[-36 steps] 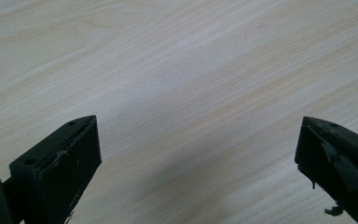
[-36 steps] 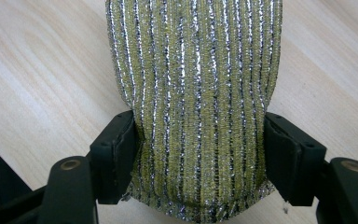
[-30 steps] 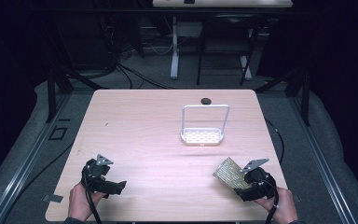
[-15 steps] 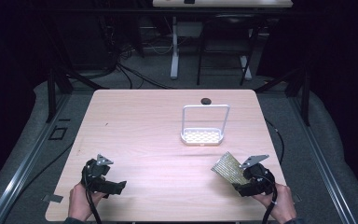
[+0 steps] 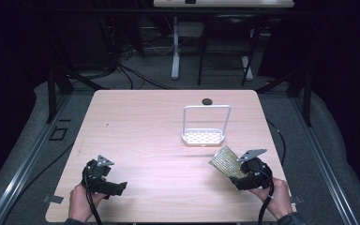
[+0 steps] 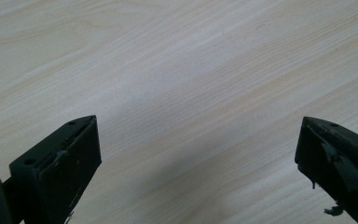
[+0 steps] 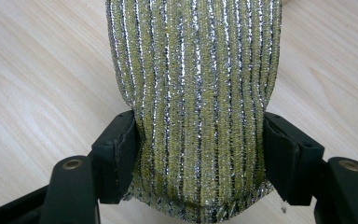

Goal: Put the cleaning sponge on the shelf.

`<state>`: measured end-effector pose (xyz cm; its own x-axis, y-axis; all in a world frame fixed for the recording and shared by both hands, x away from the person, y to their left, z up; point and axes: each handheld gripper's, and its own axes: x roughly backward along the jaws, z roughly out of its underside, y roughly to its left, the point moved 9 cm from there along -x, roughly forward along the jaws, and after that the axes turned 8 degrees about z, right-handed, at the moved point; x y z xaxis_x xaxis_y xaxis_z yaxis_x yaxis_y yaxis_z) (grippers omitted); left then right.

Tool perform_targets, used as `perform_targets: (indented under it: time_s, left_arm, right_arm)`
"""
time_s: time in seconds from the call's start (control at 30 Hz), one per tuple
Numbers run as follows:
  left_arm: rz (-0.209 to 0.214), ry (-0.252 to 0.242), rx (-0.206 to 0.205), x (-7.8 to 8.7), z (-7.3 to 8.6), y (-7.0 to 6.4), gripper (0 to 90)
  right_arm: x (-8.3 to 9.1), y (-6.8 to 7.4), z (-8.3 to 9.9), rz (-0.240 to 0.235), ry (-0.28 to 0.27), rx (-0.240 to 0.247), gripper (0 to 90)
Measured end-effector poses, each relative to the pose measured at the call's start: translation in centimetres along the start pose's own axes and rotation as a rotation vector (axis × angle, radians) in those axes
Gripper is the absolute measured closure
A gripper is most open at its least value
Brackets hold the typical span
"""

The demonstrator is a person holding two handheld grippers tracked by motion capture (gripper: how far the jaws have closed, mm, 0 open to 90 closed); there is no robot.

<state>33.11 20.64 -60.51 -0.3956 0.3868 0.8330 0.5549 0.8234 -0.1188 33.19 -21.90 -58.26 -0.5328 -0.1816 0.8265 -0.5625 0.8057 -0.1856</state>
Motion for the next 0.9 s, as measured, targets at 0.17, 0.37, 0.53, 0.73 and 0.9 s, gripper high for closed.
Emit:
perform_targets:
  time_s: [0.17,0.37,0.53,0.73,0.9]
  left_arm:
    - [-0.001,0.0,-0.001,0.0,0.0,0.0,0.4]
    - [0.001,0.002,-0.001,0.0,0.0,0.0,0.4]
    - [0.001,-0.001,0.0,0.0,0.0,0.0,0.4]
    - [0.001,-0.002,-0.002,0.0,0.0,0.0,0.4]
    - [0.002,-0.001,-0.002,0.0,0.0,0.0,0.4]
  right_arm:
    - [-0.1,-0.1,-0.7,0.006,-0.009,-0.002,32.8]
    - [-0.2,-0.2,-1.3,0.008,-0.017,-0.013,33.0]
    - [-0.3,-0.4,-2.0,0.013,-0.022,-0.012,33.1]
    - [-0.6,-0.3,-2.6,0.014,-0.026,-0.005,33.3]
    - [-0.9,-0.2,-3.4,0.015,-0.032,-0.011,33.4]
